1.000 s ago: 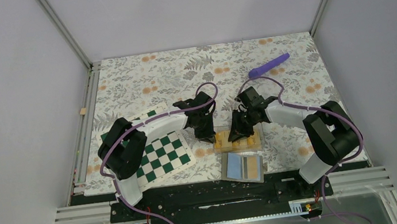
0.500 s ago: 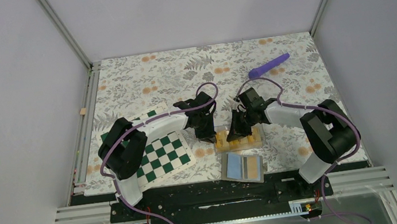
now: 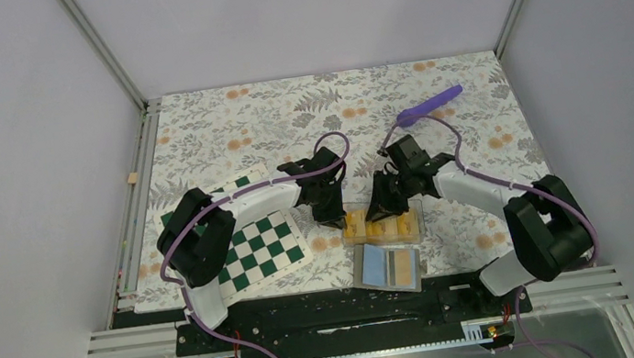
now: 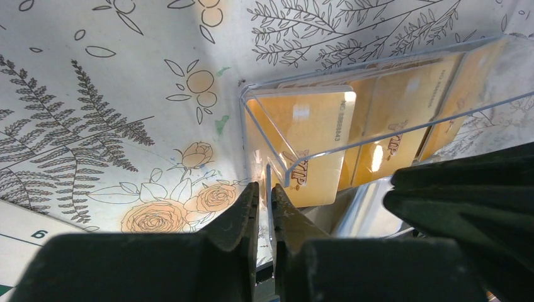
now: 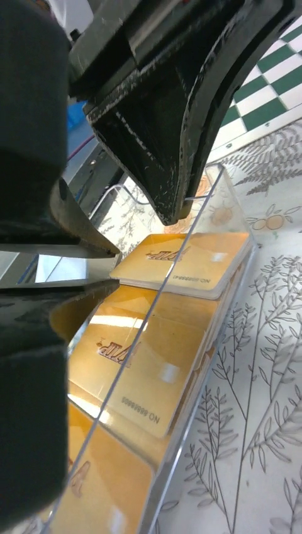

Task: Put the credit cards into the card holder
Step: Pick up the credit card from the storage box.

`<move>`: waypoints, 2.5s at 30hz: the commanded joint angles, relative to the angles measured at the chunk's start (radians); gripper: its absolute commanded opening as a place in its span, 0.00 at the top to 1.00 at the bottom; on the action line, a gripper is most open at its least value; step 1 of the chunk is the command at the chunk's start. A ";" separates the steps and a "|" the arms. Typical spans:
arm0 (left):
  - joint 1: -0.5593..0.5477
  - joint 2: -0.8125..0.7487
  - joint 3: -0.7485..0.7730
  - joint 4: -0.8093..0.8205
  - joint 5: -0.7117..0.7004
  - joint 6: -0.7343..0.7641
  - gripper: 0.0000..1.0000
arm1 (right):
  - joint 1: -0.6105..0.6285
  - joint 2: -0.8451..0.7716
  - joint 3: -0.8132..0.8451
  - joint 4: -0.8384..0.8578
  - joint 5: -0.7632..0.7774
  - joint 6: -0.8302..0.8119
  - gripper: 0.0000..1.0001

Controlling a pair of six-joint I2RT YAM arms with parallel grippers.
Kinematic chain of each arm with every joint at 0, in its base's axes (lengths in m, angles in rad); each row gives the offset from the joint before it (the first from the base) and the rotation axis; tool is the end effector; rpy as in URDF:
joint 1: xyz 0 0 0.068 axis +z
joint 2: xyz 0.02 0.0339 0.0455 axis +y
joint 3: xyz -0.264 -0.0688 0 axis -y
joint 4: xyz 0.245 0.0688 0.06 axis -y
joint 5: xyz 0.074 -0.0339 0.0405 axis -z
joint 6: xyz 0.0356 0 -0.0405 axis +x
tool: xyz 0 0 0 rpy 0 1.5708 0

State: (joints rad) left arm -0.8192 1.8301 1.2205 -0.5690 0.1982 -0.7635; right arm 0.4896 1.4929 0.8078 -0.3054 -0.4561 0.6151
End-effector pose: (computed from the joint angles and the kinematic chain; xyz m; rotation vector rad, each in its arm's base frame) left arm 0.2438 -0.2711 0.1770 0.1400 2.9388 -0.6212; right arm 0.2444 0.1480 0.1795 -0.0176 2.7284 0.9642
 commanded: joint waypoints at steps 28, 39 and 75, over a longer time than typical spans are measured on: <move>-0.052 -0.175 0.101 -0.032 -0.130 0.067 0.63 | -0.080 0.045 0.012 -0.176 0.179 -0.112 0.63; -0.098 -0.057 0.111 0.150 0.047 0.021 0.76 | -0.087 0.045 0.000 -0.171 0.174 -0.119 0.68; -0.175 0.184 0.172 0.134 0.000 -0.059 0.68 | -0.093 0.090 -0.034 -0.132 0.111 -0.112 1.00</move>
State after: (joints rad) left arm -0.9874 1.9862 1.4170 -0.5503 0.1379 -0.8017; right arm 0.3985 1.5425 0.8062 -0.4591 -0.3309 0.5026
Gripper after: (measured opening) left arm 0.345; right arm 0.014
